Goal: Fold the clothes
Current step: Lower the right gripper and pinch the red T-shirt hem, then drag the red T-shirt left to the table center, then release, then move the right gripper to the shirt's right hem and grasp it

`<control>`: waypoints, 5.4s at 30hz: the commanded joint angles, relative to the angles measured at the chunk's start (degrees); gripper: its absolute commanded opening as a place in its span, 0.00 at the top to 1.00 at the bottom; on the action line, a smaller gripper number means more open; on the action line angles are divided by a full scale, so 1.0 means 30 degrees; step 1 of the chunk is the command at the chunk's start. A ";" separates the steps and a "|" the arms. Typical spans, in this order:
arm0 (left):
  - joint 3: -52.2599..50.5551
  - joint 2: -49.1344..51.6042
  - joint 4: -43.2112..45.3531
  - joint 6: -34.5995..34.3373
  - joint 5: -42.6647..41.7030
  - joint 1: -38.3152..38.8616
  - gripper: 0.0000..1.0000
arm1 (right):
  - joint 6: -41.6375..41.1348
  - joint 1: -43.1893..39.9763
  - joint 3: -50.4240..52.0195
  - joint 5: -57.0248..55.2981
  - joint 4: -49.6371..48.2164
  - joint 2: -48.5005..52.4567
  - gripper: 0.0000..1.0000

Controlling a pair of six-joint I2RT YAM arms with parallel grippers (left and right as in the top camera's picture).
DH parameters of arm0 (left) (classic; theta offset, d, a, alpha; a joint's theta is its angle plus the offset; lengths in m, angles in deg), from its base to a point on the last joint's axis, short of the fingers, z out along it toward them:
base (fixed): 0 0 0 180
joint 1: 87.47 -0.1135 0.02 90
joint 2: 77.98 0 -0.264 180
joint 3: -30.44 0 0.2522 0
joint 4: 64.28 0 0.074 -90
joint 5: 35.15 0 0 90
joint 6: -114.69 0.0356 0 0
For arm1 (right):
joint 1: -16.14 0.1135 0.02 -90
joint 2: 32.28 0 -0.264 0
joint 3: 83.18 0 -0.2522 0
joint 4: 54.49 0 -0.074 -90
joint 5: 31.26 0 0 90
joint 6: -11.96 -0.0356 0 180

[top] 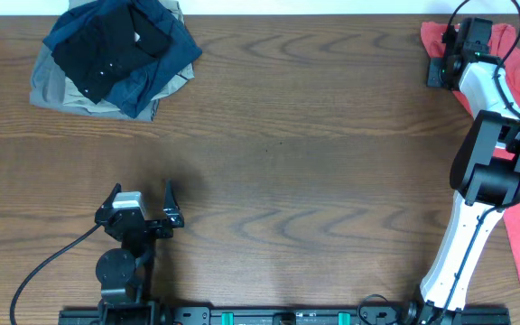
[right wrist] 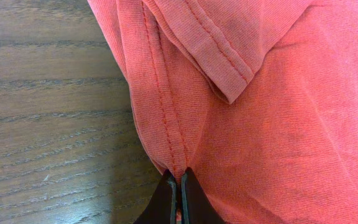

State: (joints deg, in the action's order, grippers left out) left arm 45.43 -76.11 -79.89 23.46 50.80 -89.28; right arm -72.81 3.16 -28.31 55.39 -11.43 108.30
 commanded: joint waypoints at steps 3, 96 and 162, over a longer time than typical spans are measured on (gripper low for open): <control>-0.0335 -0.0044 -0.0634 0.0255 -0.0124 0.0044 0.02 | -0.0160 -0.0102 0.0153 0.0044 0.0459 -0.1158 0.99; -0.0335 -0.0044 -0.0634 0.0255 -0.0124 0.0036 0.02 | -0.7016 0.7198 0.0270 -0.1953 1.8360 -1.3639 0.01; -0.0335 -0.0044 -0.0634 0.0255 -0.0124 0.0044 0.02 | -0.5792 0.1843 1.7384 0.2171 -0.4102 -1.1846 0.59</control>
State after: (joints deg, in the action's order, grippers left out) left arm 45.43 -76.11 -79.91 23.46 50.80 -89.28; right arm -89.96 8.65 23.56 60.63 -23.32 70.13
